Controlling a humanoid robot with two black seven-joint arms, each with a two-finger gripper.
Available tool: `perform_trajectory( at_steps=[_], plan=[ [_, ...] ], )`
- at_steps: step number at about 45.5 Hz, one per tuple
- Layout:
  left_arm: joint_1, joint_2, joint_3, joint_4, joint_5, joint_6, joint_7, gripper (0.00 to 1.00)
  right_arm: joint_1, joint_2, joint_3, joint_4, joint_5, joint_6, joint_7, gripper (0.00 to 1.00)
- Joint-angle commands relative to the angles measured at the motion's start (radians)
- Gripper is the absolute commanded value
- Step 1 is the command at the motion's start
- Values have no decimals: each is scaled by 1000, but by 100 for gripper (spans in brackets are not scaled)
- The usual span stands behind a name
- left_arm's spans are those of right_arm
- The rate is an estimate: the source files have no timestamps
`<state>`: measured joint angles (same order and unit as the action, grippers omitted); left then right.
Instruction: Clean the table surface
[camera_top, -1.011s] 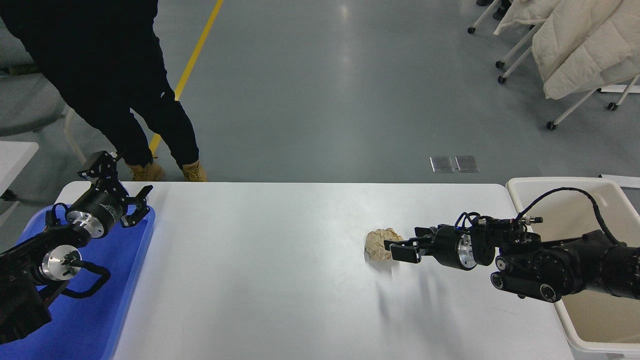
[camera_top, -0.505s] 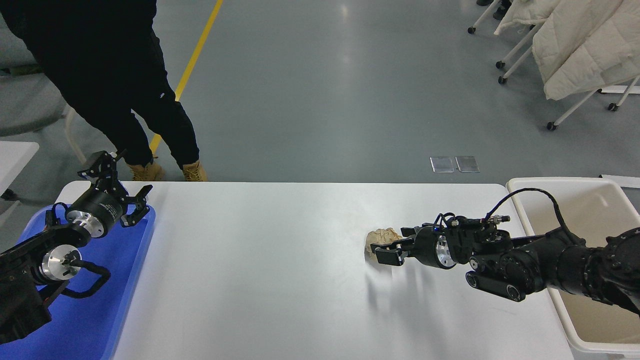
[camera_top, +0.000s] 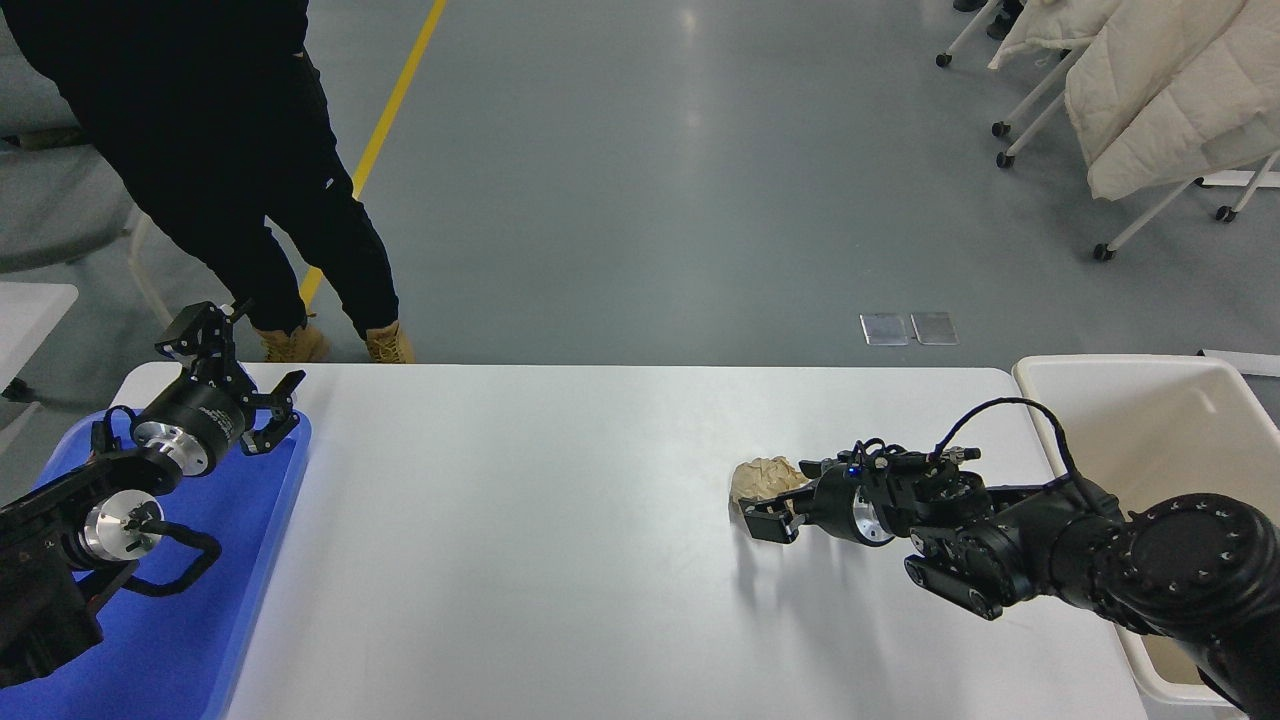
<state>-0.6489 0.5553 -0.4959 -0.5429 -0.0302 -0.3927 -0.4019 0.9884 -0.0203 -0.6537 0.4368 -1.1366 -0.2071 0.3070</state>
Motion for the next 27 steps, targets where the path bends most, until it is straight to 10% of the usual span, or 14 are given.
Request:
perform_trajectory(
  at_steps=[1,9,18,27],
  plan=[
    [0,0,0,0,0,0,0,100,-27,20,-11,-72,5,18,0,100],
    [2,0,-1,0,0,0,0,100,-25,20,-14,-81,5,35,0,83],
    [0,0,-1,0,1,0,0,100,10,20,19,-75,29,112,1,2],
    [0,0,0,0,0,0,0,100,38,20,35,-78,129,215,-9,0]
  ],
)
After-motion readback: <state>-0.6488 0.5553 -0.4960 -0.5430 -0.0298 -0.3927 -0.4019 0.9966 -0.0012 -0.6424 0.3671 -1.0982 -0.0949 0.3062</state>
